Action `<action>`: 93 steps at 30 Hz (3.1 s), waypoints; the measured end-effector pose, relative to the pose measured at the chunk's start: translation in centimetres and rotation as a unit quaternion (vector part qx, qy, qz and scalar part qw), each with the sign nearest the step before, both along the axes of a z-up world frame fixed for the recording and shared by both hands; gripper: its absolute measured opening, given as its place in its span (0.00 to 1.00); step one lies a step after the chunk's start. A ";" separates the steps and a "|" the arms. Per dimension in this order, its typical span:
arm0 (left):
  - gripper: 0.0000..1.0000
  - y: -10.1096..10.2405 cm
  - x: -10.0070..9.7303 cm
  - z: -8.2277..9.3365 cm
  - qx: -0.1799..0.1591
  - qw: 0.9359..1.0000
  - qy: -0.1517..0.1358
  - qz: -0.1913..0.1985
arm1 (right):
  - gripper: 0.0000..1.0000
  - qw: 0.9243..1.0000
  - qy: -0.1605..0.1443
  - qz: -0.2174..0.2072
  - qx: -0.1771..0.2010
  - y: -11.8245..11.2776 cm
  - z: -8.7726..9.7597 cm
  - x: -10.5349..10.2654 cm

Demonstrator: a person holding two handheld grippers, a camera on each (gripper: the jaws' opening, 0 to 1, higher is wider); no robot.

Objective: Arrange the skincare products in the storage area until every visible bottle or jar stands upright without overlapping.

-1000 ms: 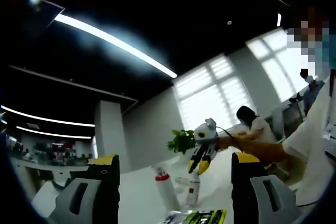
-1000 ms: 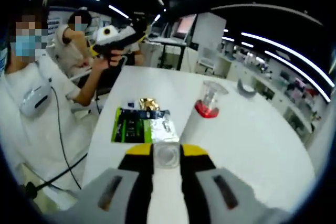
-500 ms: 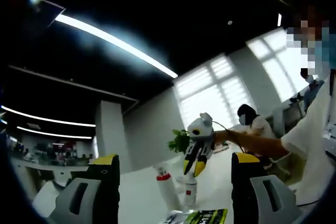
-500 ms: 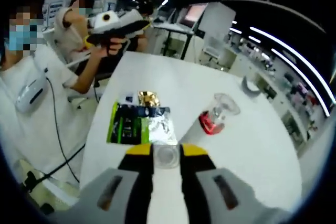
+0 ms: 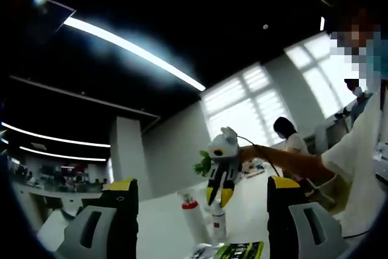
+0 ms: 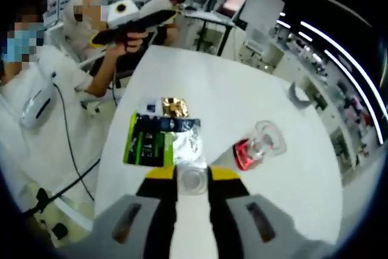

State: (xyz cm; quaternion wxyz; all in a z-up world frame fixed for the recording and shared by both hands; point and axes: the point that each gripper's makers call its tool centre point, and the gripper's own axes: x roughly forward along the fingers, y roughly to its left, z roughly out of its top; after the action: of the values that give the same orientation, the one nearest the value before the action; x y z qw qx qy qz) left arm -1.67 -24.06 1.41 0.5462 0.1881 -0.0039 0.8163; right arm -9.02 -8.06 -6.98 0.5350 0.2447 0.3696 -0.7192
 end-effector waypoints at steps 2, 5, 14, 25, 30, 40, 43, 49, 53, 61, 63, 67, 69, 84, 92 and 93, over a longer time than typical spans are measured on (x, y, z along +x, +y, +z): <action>0.89 0.0 -0.1 0.0 0.000 1.000 -0.001 0.001 | 0.18 1.000 -0.005 0.005 0.006 -0.5 0.0 0.2; 0.89 0.0 -0.2 -0.1 -0.001 1.000 -0.001 0.001 | 0.18 1.000 -0.006 0.015 0.007 -1.3 0.2 0.2; 0.89 -0.7 -0.2 0.3 0.003 1.000 0.005 0.006 | 0.18 0.999 -0.016 0.022 0.031 -1.9 -0.4 -0.2; 0.89 -1.1 0.0 0.6 0.008 1.000 0.006 0.006 | 0.18 0.999 -0.022 0.029 0.024 -2.0 -0.4 -0.4; 0.89 -1.3 0.2 0.8 0.011 1.000 0.010 0.006 | 0.18 0.999 -0.015 0.038 0.013 -2.5 -0.3 -0.6; 0.89 -1.5 0.2 0.9 0.011 1.000 0.014 0.008 | 0.18 0.999 -0.006 0.034 0.016 -2.6 -0.5 -1.1; 0.89 -1.5 0.2 1.0 0.013 1.000 0.015 0.006 | 0.18 0.999 -0.001 0.036 0.013 -2.8 -0.4 -1.2; 0.89 -1.6 0.0 0.9 0.011 1.000 0.017 0.010 | 0.18 0.999 0.001 0.031 0.010 -2.5 -0.3 -1.9; 0.89 -1.7 0.0 0.9 0.012 1.000 0.016 0.010 | 0.18 1.000 -0.001 0.025 0.006 -2.3 -0.2 -2.2; 0.89 -1.8 -0.1 1.0 0.012 1.000 0.019 0.014 | 0.18 1.000 0.004 0.020 0.010 -1.6 -0.1 -2.4; 0.89 -1.8 0.0 1.0 0.012 1.000 0.020 0.013 | 0.18 1.000 0.005 0.022 0.005 -1.6 0.1 -2.4; 0.88 -1.8 0.0 0.9 0.011 1.000 0.014 0.013 | 0.20 1.000 0.008 0.018 0.004 -1.5 0.2 -2.4; 0.88 -1.8 0.0 0.9 0.010 1.000 0.015 0.013 | 0.21 1.000 0.013 0.021 -0.001 -1.6 0.4 -2.4; 0.88 -1.5 0.1 0.7 0.003 1.000 0.018 0.014 | 0.26 0.999 0.021 0.026 -0.029 -1.7 0.8 -1.8; 0.87 -1.4 0.2 0.7 0.004 1.000 0.018 0.013 | 0.30 0.994 0.048 0.045 -0.086 -2.4 2.9 -1.4; 0.87 -1.4 0.2 0.7 0.004 1.000 0.018 0.013 | 0.30 0.994 0.050 0.047 -0.090 -2.4 3.1 -1.3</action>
State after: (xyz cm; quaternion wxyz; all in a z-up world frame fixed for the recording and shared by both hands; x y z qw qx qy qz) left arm -1.52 -25.51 2.14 0.5347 0.2052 0.0054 0.8197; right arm -10.34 -10.45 -3.84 0.5691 0.1421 0.3408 -0.7347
